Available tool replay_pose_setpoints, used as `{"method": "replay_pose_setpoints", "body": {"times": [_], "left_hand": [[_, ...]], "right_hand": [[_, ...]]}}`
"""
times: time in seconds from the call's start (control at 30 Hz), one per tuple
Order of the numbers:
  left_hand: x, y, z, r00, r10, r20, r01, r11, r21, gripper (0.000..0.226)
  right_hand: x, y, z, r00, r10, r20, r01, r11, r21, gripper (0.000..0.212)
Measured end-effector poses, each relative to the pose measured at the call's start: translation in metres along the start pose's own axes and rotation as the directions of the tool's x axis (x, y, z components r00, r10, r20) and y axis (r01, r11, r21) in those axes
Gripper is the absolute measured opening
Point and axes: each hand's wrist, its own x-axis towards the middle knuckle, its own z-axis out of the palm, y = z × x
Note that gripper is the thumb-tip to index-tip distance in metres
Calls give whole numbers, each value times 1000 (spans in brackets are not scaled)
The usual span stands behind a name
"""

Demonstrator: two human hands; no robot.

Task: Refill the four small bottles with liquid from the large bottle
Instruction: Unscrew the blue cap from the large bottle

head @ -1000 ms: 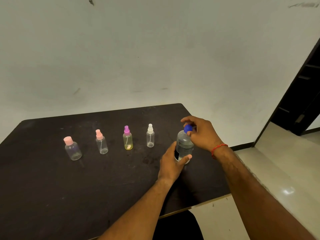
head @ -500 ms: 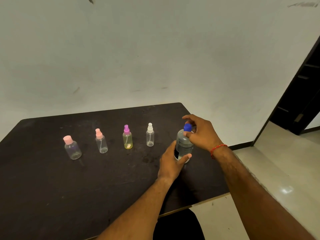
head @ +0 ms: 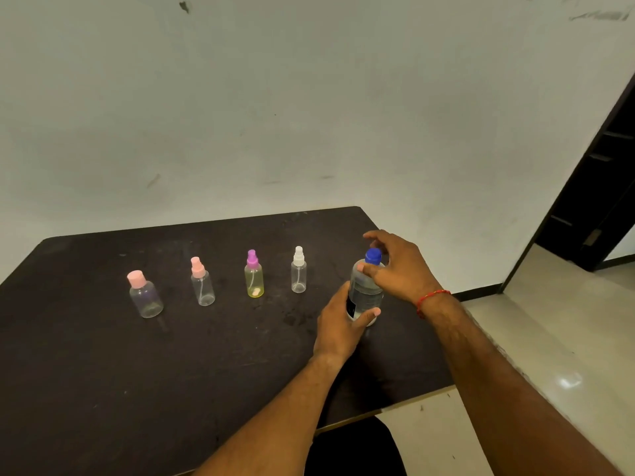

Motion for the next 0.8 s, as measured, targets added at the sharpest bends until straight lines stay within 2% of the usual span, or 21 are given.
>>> {"method": "replay_pose_setpoints", "body": {"times": [0.13,0.23,0.5,0.67,0.8], "left_hand": [[-1,-1,1,1000,-10,2,10,1000,-4,56],[-2,2,-1,1000,-17,5,17,1000,2,55],[-3,5,-4,1000,-21,-6,21,1000,-1,48],[-3,4,-3,1000,-23,7,23,1000,-3,46],[-3,4,-2,1000,-15,-1,15,1000,1,51]], "right_hand": [[3,2,2,995,10,-97,-21,994,-110,25],[4,5,3,996,-6,-85,-3,994,-107,18],[4,8,6,996,-67,-62,60,991,-119,25],[2,4,2,992,-45,-117,31,993,-117,39],[5,4,1,997,-21,-70,7,982,-186,24]]}}
